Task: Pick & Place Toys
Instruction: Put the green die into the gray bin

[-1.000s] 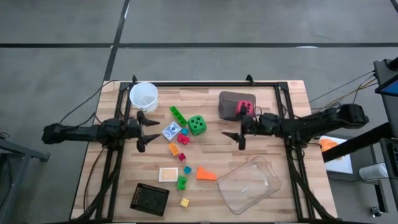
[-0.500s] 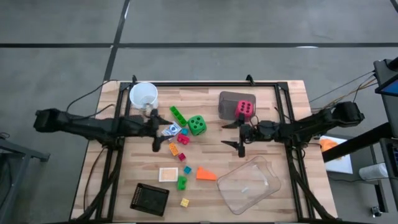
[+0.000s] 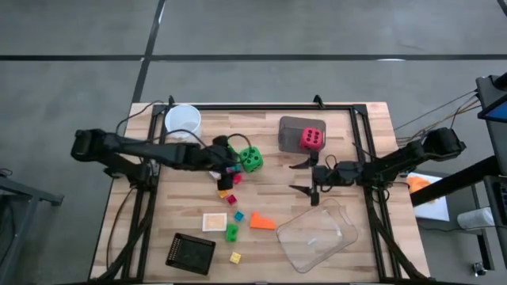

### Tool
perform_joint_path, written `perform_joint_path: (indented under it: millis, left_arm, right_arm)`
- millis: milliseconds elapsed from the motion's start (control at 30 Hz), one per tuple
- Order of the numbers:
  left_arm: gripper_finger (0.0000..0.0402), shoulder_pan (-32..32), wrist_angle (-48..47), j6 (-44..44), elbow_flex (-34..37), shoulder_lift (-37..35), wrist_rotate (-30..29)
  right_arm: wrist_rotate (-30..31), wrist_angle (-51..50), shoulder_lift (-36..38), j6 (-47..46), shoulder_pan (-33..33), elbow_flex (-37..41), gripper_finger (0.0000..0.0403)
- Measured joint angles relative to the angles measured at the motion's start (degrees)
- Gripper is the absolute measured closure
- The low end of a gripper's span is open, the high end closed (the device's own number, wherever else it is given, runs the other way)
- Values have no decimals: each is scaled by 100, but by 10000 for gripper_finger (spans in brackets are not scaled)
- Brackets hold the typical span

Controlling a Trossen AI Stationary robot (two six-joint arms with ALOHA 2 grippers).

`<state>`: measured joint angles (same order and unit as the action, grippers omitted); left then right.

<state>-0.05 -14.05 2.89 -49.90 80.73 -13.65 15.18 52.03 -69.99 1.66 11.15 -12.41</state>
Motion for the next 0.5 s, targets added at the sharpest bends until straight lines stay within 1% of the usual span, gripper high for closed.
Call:
perform_joint_path:
  millis: [133,267,400,500]
  left_arm:
    - [111,-10,-53,-12,-294,511,15]
    - [111,-22,-68,-36,-553,1010,-7]
    - [110,-24,-156,-137,-853,1478,-515]
    - [110,-22,-333,-22,-1046,1788,-786]
  right_arm:
    - [110,293,17,-6,-1,240,94]
    - [172,325,27,-14,-1,284,94]
    - [174,330,27,-14,-1,284,94]
    - [174,330,27,-14,-1,286,94]
